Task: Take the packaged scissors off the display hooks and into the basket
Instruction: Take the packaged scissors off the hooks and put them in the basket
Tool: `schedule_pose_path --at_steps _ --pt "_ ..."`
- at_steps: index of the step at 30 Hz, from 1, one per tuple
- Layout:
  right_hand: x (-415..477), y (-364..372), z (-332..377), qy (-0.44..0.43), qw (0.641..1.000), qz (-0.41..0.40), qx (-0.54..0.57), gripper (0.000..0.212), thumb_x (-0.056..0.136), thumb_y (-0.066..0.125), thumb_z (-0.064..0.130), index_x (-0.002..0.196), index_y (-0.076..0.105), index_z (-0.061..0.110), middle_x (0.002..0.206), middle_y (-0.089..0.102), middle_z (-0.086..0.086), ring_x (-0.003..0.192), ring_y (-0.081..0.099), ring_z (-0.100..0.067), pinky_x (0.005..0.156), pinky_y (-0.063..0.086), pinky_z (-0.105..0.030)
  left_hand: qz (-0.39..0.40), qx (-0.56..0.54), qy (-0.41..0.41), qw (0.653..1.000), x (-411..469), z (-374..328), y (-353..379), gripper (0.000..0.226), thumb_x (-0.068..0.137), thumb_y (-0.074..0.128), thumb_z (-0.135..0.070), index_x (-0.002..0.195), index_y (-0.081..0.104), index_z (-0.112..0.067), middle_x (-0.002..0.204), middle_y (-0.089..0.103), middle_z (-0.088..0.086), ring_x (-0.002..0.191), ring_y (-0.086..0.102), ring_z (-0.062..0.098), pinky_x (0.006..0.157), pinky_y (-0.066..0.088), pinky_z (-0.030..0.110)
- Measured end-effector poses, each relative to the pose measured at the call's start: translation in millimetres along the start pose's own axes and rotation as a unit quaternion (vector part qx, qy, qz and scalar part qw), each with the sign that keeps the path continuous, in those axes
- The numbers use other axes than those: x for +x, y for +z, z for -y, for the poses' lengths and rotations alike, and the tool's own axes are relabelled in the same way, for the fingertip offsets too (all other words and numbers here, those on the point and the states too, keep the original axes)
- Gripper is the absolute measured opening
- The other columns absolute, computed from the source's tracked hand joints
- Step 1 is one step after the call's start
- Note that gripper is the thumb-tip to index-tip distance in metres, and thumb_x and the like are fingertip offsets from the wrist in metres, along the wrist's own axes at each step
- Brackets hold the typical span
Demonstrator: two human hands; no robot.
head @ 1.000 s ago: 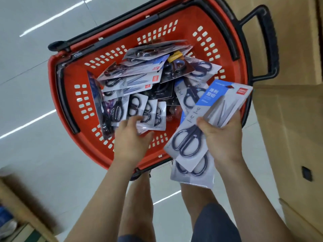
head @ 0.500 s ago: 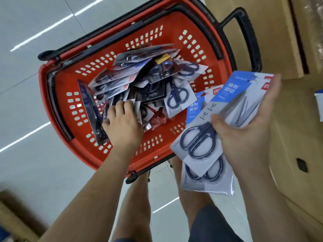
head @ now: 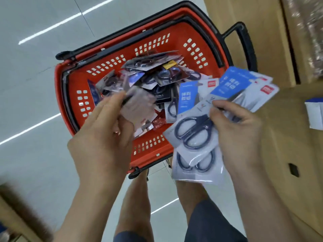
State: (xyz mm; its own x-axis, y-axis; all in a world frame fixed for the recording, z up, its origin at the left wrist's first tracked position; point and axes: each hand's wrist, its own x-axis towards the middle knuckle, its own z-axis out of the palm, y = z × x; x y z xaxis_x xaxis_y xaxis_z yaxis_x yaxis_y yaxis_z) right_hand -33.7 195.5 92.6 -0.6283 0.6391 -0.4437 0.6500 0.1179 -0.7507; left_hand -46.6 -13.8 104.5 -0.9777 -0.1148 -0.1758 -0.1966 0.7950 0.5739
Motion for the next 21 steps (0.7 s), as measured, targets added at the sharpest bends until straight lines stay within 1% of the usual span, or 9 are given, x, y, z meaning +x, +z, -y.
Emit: schedule_pose_path --at_steps 3,5,7,10,12,15,17,19,21 --pt "1.3 22.0 -15.1 0.082 0.993 0.045 0.070 0.021 0.082 0.074 0.005 0.077 0.079 0.024 0.084 0.077 0.007 0.086 0.070 -0.009 0.081 0.054 -0.029 0.019 -0.035 0.160 0.986 -7.8 -16.4 -3.0 0.027 0.092 0.059 -0.011 0.115 0.073 -0.015 0.123 0.068 0.003 0.113 0.062 0.018 0.098 0.042 0.018" --pt "-3.9 31.3 -14.3 0.140 0.980 0.067 0.125 0.009 0.083 0.071 0.008 0.088 0.079 0.009 0.094 0.077 -0.007 0.093 0.071 -0.025 0.086 0.056 -0.039 0.073 -0.041 0.248 0.965 -14.0 -16.7 4.0 0.022 0.096 0.058 -0.015 0.108 0.076 -0.013 0.120 0.068 0.007 0.112 0.062 0.025 0.103 0.039 0.018" --pt "-8.4 35.8 -8.1 0.192 0.963 0.074 0.171 0.020 0.088 0.065 0.013 0.086 0.071 -0.006 0.087 0.070 -0.013 0.083 0.065 -0.028 0.075 0.051 -0.041 0.124 -0.053 0.280 0.950 -19.2 -12.9 9.5 0.026 0.100 0.052 -0.019 0.108 0.076 -0.014 0.123 0.068 0.006 0.114 0.062 0.027 0.105 0.041 0.021" --pt "-10.7 35.8 -2.7 0.229 0.953 0.088 0.179 0.042 0.097 0.056 0.041 0.082 0.074 0.006 0.084 0.076 -0.012 0.075 0.071 -0.027 0.067 0.056 -0.036 0.161 -0.071 0.284 0.943 -18.2 -11.5 10.1 0.031 0.102 0.047 -0.023 0.107 0.077 -0.015 0.123 0.068 0.004 0.114 0.062 0.025 0.102 0.045 0.024" --pt "-10.9 36.2 -0.2 0.221 0.950 0.123 0.181 0.040 0.092 0.060 0.044 0.091 0.075 0.008 0.090 0.076 -0.016 0.081 0.073 -0.026 0.072 0.060 -0.038 0.184 -0.083 0.275 0.940 -12.2 -10.0 9.8 0.028 0.097 0.051 -0.018 0.106 0.077 -0.015 0.124 0.067 0.002 0.116 0.061 0.023 0.100 0.047 0.027" --pt "-7.4 35.0 -0.9 0.190 0.957 0.149 0.162 0.019 0.084 0.074 0.013 0.100 0.071 0.004 0.097 0.076 -0.017 0.091 0.073 -0.032 0.085 0.059 -0.049 0.271 -0.157 0.194 0.930 -6.8 -9.6 4.7 0.049 0.072 0.056 0.003 0.108 0.075 -0.022 0.128 0.063 -0.012 0.120 0.059 0.009 0.101 0.045 0.020" --pt "-2.5 30.9 -2.4 0.163 0.966 0.152 0.133 0.015 0.082 0.074 0.004 0.096 0.070 0.006 0.091 0.077 -0.010 0.088 0.073 -0.028 0.087 0.059 -0.050 0.329 -0.280 0.046 0.900 -3.1 -15.7 0.6 0.061 0.066 0.057 0.007 0.115 0.070 -0.028 0.125 0.064 -0.017 0.121 0.059 0.005 0.099 0.046 0.018" --pt "0.3 26.6 -1.2 0.145 0.968 0.158 0.130 0.015 0.081 0.074 0.003 0.095 0.070 0.009 0.087 0.077 -0.005 0.085 0.074 -0.024 0.085 0.060 -0.047 0.267 -0.365 -0.108 0.885 4.5 -19.4 5.3 0.056 0.075 0.069 -0.003 0.123 0.063 -0.033 0.122 0.066 -0.020 0.119 0.059 -0.002 0.096 0.047 0.016" --pt "0.5 22.5 2.9 0.121 0.970 0.166 0.130 0.018 0.082 0.075 0.004 0.098 0.069 0.010 0.089 0.077 -0.003 0.086 0.074 -0.024 0.082 0.061 -0.043 0.260 -0.342 -0.200 0.881 13.9 -26.5 15.4 0.065 0.080 0.081 -0.028 0.136 0.050 -0.036 0.120 0.066 -0.024 0.112 0.061 -0.006 0.092 0.051 0.017"
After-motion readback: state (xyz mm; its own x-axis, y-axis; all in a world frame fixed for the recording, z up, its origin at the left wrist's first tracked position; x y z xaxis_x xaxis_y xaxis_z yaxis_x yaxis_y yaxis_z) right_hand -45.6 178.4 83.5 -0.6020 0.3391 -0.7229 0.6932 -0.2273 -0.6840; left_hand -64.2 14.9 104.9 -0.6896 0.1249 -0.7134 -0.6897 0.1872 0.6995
